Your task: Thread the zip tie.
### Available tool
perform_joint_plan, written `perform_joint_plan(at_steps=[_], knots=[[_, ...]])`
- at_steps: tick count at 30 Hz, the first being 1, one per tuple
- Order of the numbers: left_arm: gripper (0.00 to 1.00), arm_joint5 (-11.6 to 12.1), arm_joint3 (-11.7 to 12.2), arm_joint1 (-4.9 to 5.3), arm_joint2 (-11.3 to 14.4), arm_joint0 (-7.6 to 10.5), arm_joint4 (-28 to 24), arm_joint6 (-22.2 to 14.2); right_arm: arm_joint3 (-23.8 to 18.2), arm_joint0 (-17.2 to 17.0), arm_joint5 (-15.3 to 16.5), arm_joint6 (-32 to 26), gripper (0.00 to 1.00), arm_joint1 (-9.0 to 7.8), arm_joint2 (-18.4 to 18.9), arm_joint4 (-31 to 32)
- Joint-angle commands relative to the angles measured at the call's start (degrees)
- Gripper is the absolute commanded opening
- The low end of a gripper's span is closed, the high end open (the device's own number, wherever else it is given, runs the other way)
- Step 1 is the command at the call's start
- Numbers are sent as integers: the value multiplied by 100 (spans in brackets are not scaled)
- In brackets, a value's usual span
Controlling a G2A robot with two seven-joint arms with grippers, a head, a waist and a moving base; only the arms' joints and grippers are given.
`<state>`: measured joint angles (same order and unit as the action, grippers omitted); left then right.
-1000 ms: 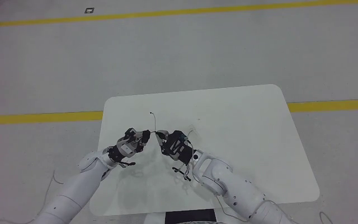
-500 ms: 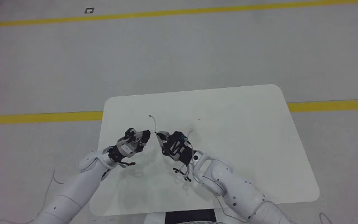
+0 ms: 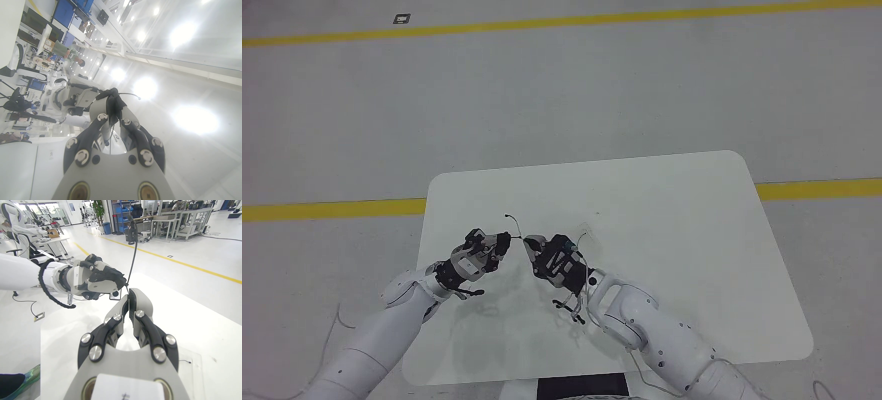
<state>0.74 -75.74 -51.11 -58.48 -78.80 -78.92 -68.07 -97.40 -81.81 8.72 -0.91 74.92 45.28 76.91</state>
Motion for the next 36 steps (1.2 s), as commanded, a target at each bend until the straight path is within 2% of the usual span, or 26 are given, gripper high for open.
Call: perform_joint_plan(at_steps=[1, 36], knots=[[0, 0, 0, 0, 0, 0, 0, 0, 4, -9, 2, -10, 0, 1, 7, 8], [0, 0, 0, 0, 0, 0, 0, 0, 259, -105, 146, -45, 0, 29, 151, -106]])
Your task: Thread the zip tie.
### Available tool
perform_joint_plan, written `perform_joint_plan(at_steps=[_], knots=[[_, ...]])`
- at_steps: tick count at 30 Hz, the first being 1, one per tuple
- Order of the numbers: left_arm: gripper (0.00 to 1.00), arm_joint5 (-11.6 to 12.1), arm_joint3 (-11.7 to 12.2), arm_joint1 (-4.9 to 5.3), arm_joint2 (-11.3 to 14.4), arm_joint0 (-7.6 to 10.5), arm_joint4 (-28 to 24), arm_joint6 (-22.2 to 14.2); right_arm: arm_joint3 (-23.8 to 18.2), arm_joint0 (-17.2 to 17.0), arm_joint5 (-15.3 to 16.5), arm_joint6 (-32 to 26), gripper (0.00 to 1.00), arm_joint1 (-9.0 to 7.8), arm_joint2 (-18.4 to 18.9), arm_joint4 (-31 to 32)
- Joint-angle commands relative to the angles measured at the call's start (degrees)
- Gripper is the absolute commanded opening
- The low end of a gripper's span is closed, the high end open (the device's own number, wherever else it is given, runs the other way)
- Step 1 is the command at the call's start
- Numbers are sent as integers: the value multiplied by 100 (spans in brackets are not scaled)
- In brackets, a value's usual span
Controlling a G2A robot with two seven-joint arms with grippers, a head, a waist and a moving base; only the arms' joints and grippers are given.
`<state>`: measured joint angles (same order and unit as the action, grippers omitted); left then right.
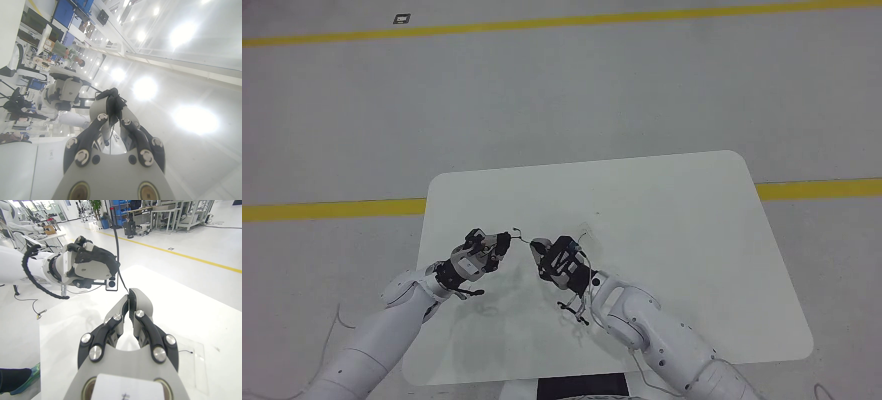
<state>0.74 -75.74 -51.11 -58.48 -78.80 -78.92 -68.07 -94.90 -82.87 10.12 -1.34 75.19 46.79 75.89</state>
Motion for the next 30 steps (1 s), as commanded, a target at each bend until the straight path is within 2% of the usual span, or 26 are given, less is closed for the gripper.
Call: perform_joint_plan(at_steps=[1, 30], knots=[[0, 0, 0, 0, 0, 0, 0, 0, 22, 3, 11, -6, 0, 3, -1, -12], [0, 0, 0, 0, 0, 0, 0, 0, 368, 69, 3, -149, 0, 60, 7, -151]])
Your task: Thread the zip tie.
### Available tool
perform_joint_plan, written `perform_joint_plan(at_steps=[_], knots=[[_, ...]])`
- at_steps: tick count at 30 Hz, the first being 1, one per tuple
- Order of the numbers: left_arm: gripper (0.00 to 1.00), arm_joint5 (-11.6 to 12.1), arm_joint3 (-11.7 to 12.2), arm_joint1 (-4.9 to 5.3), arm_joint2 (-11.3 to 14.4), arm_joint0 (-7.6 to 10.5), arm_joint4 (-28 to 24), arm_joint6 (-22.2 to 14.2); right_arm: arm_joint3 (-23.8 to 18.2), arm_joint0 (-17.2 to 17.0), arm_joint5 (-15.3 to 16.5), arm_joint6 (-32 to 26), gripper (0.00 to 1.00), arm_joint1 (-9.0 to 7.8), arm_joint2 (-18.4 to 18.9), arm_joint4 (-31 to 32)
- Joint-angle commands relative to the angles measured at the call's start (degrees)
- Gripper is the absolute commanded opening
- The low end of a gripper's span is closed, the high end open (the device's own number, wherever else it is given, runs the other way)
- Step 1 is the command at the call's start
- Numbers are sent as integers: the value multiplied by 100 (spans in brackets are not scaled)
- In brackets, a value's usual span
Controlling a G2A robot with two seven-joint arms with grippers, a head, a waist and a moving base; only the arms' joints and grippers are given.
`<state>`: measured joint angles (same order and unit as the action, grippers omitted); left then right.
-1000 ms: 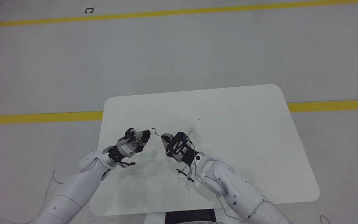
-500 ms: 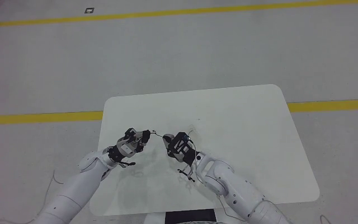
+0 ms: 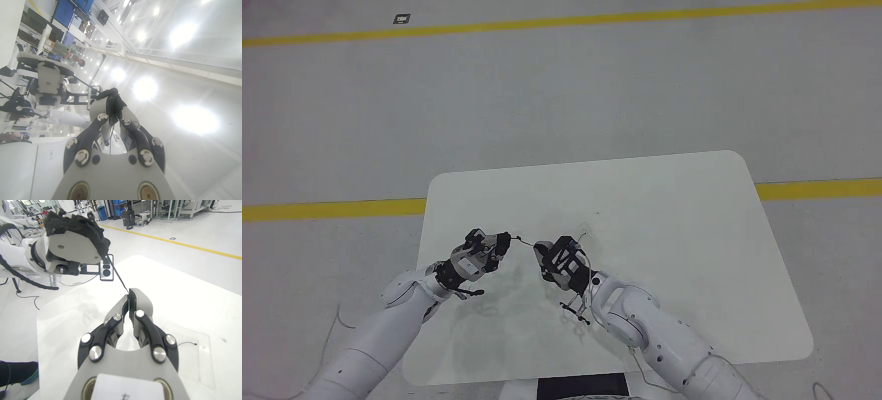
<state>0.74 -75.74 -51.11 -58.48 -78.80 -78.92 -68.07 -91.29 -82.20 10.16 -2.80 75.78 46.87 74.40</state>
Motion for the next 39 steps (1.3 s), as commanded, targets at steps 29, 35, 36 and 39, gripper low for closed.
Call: perform_joint_plan(at_steps=[29, 35, 36, 39], knots=[[0, 0, 0, 0, 0, 0, 0, 0, 91, 3, -47, -178, 0, 38, -16, 71], [0, 0, 0, 0, 0, 0, 0, 0, 88, 0, -77, -244, 0, 45, -28, 118], [0, 0, 0, 0, 0, 0, 0, 0, 86, -1, -81, -252, 0, 46, -29, 124], [0, 0, 0, 0, 0, 0, 0, 0, 79, -3, -89, -267, 0, 48, -29, 145]])
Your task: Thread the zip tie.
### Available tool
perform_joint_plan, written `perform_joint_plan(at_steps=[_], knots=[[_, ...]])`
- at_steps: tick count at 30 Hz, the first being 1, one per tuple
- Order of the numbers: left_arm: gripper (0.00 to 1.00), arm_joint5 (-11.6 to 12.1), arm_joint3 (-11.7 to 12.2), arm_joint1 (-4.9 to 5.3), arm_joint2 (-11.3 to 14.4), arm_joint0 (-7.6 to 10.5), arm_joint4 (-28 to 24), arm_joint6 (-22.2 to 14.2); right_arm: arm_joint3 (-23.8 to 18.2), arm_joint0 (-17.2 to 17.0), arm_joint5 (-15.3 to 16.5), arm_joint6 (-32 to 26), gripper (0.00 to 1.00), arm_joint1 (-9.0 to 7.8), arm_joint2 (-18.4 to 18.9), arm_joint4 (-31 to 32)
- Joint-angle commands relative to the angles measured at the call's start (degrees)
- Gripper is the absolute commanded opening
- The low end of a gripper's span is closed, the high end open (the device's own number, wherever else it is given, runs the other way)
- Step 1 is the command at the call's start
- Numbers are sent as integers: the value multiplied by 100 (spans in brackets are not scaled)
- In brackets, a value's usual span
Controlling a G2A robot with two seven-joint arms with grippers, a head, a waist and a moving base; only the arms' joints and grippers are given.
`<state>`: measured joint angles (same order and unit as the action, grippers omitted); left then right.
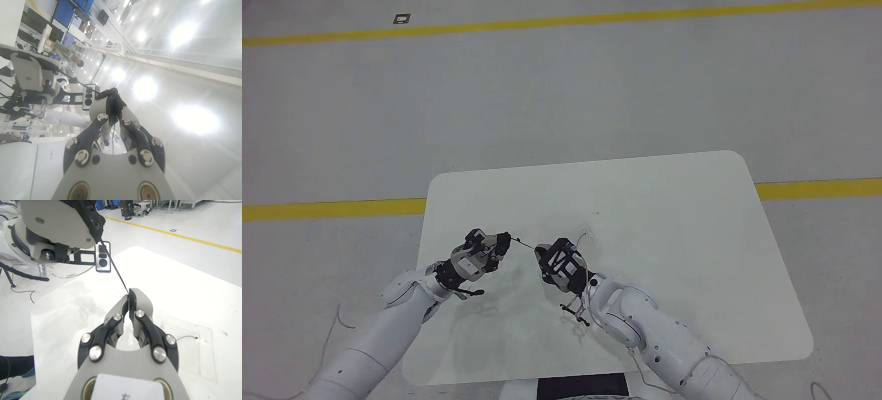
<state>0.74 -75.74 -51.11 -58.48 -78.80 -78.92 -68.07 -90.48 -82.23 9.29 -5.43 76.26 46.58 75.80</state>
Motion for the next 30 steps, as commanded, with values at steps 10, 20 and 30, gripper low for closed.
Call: perform_joint_plan(at_steps=[10, 20, 30], knots=[[0, 0, 0, 0, 0, 0, 0, 0, -1, -3, -11, -28, 0, 7, 0, 65], [0, 0, 0, 0, 0, 0, 0, 0, -132, -64, -10, -35, 0, -9, 56, 162], [0, -22, -135, -26, -69, -60, -14, 194, -106, -70, 6, -77, 0, -8, 74, 175]])
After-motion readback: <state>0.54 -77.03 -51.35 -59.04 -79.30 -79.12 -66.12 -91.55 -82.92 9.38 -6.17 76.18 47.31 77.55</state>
